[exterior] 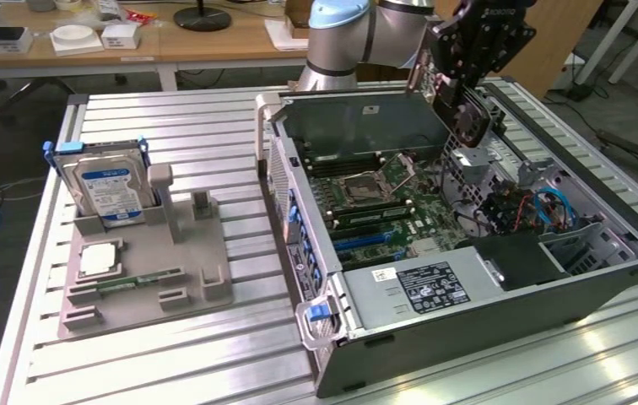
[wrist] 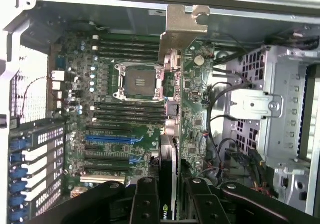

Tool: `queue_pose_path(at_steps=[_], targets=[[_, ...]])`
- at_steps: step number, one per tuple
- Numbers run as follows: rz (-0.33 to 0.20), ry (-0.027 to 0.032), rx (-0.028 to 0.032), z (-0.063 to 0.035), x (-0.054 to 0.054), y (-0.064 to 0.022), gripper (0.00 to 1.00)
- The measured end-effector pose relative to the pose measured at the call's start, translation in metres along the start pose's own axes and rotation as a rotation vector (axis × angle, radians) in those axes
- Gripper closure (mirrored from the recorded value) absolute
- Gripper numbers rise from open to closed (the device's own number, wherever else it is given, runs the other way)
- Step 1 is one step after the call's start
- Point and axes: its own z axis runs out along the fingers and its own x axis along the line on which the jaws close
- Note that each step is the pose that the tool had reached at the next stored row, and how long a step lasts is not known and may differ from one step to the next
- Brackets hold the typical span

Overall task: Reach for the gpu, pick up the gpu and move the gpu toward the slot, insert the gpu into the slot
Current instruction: 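Insert the gpu into the slot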

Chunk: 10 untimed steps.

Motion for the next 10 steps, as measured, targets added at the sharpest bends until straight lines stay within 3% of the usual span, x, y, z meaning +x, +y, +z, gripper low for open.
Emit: queue_pose_path(at_steps=[10], targets=[[-0.155,0.0034,-0.0036,-0.0001,-0.0001,0.0000,0.74]])
